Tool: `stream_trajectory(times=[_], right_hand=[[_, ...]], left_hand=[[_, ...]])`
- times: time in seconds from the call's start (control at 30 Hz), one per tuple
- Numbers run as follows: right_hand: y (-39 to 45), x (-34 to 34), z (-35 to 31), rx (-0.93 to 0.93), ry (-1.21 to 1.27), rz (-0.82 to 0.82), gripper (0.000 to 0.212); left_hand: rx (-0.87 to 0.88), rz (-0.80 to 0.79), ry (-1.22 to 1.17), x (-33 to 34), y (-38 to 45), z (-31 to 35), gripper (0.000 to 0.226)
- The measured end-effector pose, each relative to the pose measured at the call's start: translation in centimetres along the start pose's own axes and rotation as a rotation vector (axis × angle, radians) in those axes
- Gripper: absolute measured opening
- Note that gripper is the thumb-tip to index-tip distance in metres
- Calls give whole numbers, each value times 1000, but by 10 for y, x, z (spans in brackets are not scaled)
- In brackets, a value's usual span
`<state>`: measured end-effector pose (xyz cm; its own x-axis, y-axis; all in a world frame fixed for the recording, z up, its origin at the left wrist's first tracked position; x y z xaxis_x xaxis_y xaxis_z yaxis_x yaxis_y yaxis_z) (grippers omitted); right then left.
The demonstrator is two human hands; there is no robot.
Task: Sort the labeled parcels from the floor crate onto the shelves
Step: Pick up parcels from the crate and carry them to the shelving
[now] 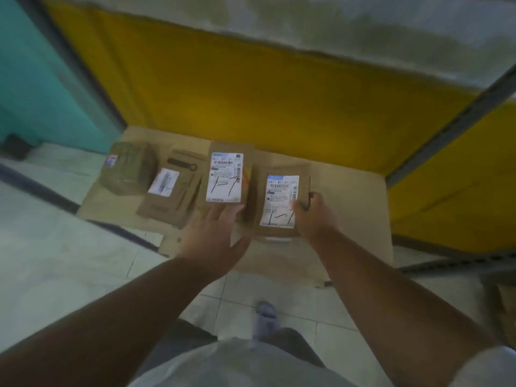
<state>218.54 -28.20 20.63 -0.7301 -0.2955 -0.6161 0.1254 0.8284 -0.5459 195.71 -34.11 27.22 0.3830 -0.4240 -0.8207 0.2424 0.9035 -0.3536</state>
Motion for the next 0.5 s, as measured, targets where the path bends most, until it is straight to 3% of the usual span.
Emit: stream_trajectory(times=[0.23, 0.5], right_hand=[[-11, -8, -9, -67, -241, 33, 60], [-147, 16, -115, -611, -548, 53, 56]], left_hand=[[-59, 30, 16, 14, -6, 5, 62], [-149, 112, -18, -3, -82, -53, 62]])
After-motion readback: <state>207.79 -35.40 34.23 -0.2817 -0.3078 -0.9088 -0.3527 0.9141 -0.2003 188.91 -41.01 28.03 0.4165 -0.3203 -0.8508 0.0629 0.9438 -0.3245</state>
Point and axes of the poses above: each hand's wrist, its own y-axis towards the middle knuckle, its own x-axis out of the palm, z = x × y, the point moved 9 cm from there along y, towards the middle knuckle, and after that the axes turned 13 degrees about -z, right-handed, at the moved point
